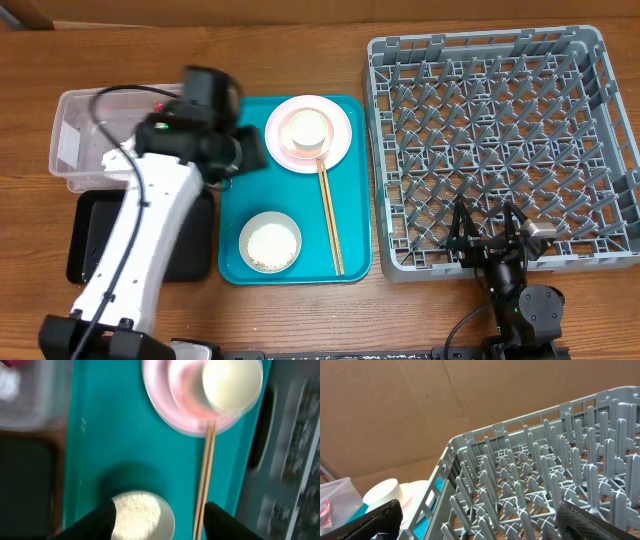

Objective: Sort waste into correct bins and load items into the dishwasher
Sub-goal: 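Lower the left gripper to the rice bowl rim and grasp it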

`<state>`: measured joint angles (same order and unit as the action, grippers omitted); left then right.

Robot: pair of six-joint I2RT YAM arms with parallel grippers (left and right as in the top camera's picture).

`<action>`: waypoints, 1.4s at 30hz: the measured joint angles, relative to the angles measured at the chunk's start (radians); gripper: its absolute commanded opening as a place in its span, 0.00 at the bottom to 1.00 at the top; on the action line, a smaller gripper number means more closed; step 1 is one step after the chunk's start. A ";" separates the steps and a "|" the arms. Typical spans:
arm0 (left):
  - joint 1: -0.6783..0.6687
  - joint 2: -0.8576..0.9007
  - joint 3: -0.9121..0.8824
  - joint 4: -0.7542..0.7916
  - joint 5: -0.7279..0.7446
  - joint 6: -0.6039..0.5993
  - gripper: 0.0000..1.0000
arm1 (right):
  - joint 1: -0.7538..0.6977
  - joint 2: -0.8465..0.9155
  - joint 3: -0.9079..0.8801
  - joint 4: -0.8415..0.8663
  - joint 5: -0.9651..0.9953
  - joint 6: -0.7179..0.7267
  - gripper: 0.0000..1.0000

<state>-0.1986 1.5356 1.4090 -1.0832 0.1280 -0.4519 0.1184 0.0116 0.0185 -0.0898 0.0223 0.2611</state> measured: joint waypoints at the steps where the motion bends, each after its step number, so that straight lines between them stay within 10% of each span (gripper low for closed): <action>1: -0.036 0.003 0.000 -0.029 0.000 0.005 0.56 | 0.000 0.000 0.000 0.000 0.000 0.001 1.00; 15: -0.382 0.007 -0.260 0.011 -0.005 -0.013 0.36 | 0.000 0.000 0.000 0.000 0.000 0.000 1.00; 42: -0.404 0.008 -0.500 0.298 -0.088 -0.066 0.20 | 0.000 0.000 0.000 0.000 0.000 0.000 1.00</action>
<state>-0.6025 1.5440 0.9092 -0.7849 0.0399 -0.5175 0.1184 0.0116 0.0185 -0.0898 0.0223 0.2615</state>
